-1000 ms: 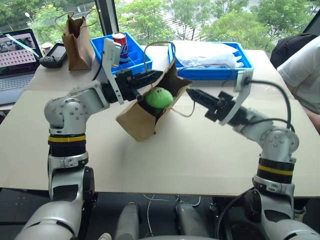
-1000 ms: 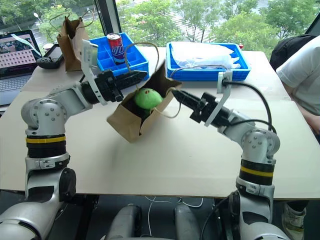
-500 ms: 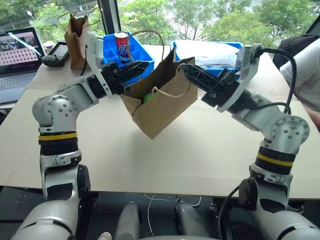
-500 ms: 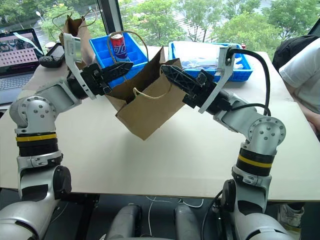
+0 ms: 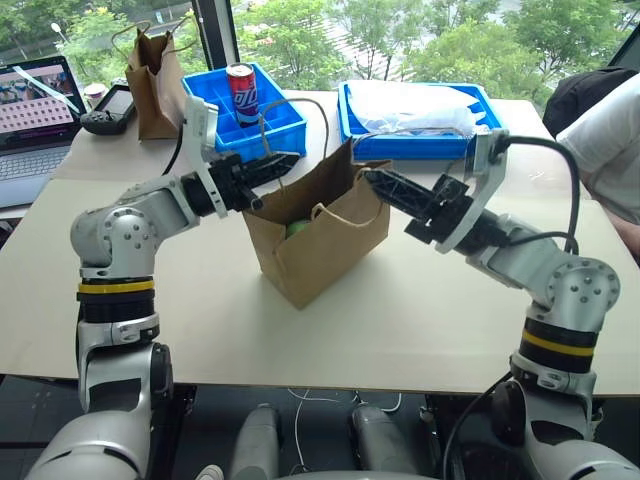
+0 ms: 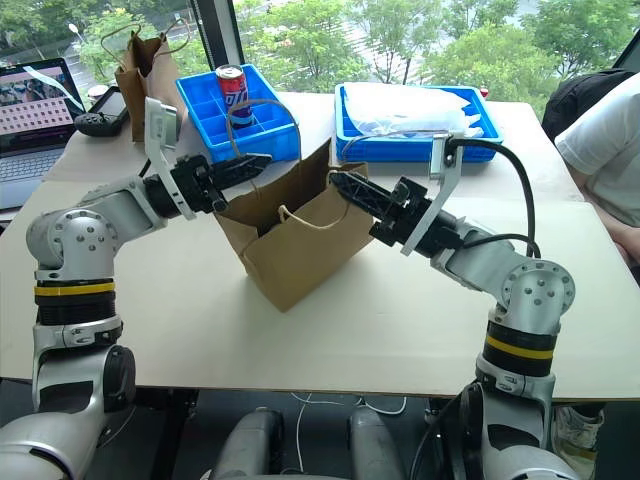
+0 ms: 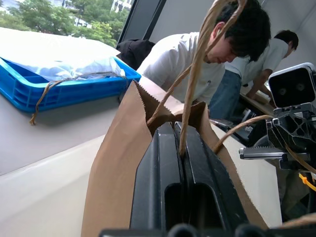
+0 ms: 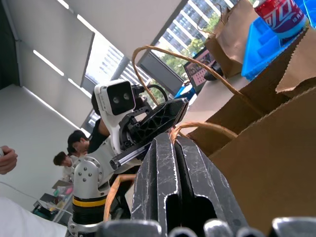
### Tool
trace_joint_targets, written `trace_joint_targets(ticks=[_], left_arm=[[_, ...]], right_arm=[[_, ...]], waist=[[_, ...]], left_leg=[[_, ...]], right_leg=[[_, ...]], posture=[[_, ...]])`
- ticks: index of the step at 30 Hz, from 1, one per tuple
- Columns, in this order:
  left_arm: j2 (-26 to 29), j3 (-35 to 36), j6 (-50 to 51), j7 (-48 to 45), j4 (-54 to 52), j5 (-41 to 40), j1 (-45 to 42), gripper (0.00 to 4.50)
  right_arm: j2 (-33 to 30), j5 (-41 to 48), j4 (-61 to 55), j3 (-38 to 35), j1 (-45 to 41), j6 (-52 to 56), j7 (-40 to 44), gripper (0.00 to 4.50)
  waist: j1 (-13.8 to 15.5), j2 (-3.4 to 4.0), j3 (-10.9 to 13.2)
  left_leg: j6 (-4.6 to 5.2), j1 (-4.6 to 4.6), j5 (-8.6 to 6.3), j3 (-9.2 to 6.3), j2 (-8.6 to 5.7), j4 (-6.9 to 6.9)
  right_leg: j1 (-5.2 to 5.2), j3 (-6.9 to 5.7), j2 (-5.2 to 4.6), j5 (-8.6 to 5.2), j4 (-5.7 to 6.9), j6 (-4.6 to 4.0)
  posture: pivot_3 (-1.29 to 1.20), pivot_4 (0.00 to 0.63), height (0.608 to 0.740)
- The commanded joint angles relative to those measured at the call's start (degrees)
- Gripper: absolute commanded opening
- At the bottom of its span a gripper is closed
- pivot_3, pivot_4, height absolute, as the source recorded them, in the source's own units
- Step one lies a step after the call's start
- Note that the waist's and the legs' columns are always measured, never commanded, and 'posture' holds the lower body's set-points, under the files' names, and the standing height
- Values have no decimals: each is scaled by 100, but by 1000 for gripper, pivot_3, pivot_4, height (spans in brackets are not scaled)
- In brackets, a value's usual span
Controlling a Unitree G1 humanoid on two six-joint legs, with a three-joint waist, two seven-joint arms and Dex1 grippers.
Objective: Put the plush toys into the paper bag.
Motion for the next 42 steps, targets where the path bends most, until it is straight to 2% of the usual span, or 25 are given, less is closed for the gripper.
trace_joint_targets(ticks=[1,3,6,8,9,12,16,17,18,21,24,27,29,31,33,36,38,39,42], left_arm=[[141,-207,179,-72,-338,11,63,0],[144,-160,265,22,-222,-1,-73,0],[50,239,417,266,163,-248,-451,791],[98,352,519,216,185,-374,-551,1479],[143,389,589,158,150,-439,-574,1912],[286,480,713,28,125,-569,-645,2851],[781,432,625,-537,162,-558,-621,4304],[942,389,564,-718,194,-500,-599,4500],[1046,352,517,-837,228,-454,-591,4500],[1433,189,237,-1347,497,-230,-682,4500],[1708,104,-90,-1738,803,9,-781,4500],[2002,23,-597,-2242,1088,325,-718,4500],[2259,28,-1466,-2745,1286,714,-420,4500],[2481,71,-1921,-3252,1359,850,-69,4500],[2603,108,-2244,-3643,1372,900,306,4500],[2547,101,-2645,-3865,1294,1001,759,4500],[2404,111,-2811,-3874,1147,1003,1013,4500],[2301,101,-2854,-3805,1066,1005,1115,4500],[1998,6,-2705,-3487,721,985,1259,4500]], right_arm=[[-129,-56,-107,-19,78,-218,-31,9],[-168,-102,-75,-22,111,-262,-38,9],[-230,-24,-48,-136,97,-399,83,0],[-300,14,-55,-186,57,-460,166,0],[-347,25,-56,-211,25,-483,207,651],[-516,7,-46,-247,-42,-542,332,1457],[-878,82,-31,-363,-127,-541,520,2882],[-990,83,-38,-408,-155,-545,594,3217],[-1069,86,-36,-428,-172,-555,647,3673],[-1325,113,45,-573,-274,-611,675,4489],[-1552,126,172,-720,-351,-629,662,4489],[-2030,-305,182,-871,-278,-638,939,4489],[-2643,-1003,-76,-853,78,-684,1414,4489],[-3205,-1726,-579,-641,595,-790,2011,4489],[-3443,-2007,-1137,-467,1093,-834,2411,4489],[-3520,-2488,-1839,-139,1586,-1062,2747,3825],[-3480,-2952,-2266,215,1840,-1274,2859,2962],[-3314,-3203,-2398,427,1856,-1436,2775,2783],[-2805,-4043,-2496,1141,1682,-1887,2529,1690]], waist=[[1,0,0],[-3,0,0],[-1,0,0],[-8,0,0],[-7,0,0],[-7,0,0],[-6,0,0],[-8,0,1],[-9,0,1],[0,1,1],[4,1,1],[12,1,1],[29,3,2],[46,9,4],[43,8,3],[9,8,4],[11,8,4],[16,8,4],[21,6,3]], left_leg=[[0,-1,0,0,0,1],[0,0,0,0,0,2],[0,1,0,0,1,2],[0,0,0,0,0,2],[0,0,0,0,0,1],[1,-1,-1,1,0,-2],[1,-1,0,1,0,-2],[1,0,-1,1,0,-2],[1,-2,-1,1,1,-3],[1,0,-1,2,0,-5],[1,0,-1,3,0,-4],[1,-2,-1,3,0,-5],[1,-7,-1,6,0,-9],[3,-7,-2,7,2,-14],[4,-3,-2,14,2,-35],[3,3,-2,14,11,-45],[3,6,-1,14,11,-38],[3,7,-1,15,11,-36],[3,3,-1,14,10,-14]], right_leg=[[-1,0,0,0,0,0],[1,0,0,0,1,0],[1,0,2,0,1,0],[-1,0,2,0,0,1],[0,0,2,-1,-1,1],[-1,0,1,-1,-5,2],[-1,0,2,-1,-5,1],[0,0,2,-1,-5,1],[-3,0,2,-1,-5,1],[-1,0,2,-1,-7,1],[0,0,2,-1,-7,1],[-1,0,1,-1,-11,1],[-4,0,-1,-1,-18,1],[-3,-1,0,-1,-26,0],[-6,1,-3,-2,-36,0],[-7,-1,3,-4,-35,-7],[-6,0,2,-4,-24,-6],[-4,0,2,-5,-24,-6],[0,0,1,-5,-19,-5]], posture=[[0,150,694],[0,150,694],[0,150,694],[0,150,694],[0,150,694],[0,150,694],[0,150,694],[0,150,694],[0,150,694],[0,150,694],[0,150,694],[0,150,694],[0,150,694],[0,150,694],[0,150,694],[0,150,694],[0,150,694],[0,150,694],[0,150,694]])
